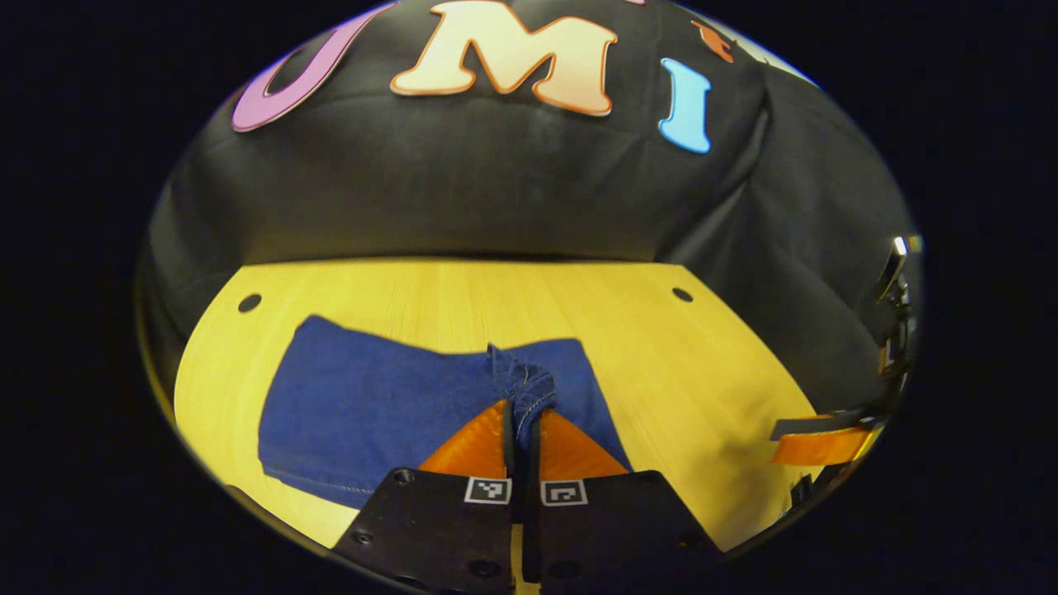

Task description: Grasp the waist and the cuffs of the jeans and fold them to make the two legs overlap; first hold the waist and fold one-third of the jeans toward the cuffs, then hold the cuffs and fold the remaining one-third in the same direction to finish folding.

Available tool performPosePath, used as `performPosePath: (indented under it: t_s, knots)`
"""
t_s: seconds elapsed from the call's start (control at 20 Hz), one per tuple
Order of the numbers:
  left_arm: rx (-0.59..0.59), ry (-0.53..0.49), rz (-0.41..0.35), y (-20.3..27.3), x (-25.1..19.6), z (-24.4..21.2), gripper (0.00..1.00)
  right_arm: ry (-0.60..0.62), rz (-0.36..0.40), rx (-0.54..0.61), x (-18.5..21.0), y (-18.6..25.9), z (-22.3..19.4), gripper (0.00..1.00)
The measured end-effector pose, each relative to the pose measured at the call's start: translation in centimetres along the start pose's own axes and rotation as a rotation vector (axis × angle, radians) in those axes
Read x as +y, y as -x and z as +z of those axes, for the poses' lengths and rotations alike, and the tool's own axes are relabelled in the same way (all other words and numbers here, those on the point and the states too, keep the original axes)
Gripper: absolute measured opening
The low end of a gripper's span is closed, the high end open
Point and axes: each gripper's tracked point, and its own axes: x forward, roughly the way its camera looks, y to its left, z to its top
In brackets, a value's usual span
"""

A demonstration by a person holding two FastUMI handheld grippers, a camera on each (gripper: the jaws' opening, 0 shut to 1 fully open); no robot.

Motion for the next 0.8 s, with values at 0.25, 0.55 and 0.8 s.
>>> performPosePath:
  t_s: [0.25, 0.55, 0.8]
  knots:
    - [0.052, 0.134, -0.037, -0.4, -1.8, -3.2, 0.25, 0.001, 0.005, 0.013, 0.3, 0.8, -1.2, 0.98]
    - [0.020, 0.089, 0.010, 2.8, -1.7, -1.9, 0.97, 0.004, 0.039, -0.002, 2.0, 1.5, -1.5, 0.98]
    - [-0.024, 0.067, 0.079, 8.0, 0.8, -1.1, 0.96, 0.021, 0.065, -0.028, 3.6, 2.1, -1.8, 0.98]
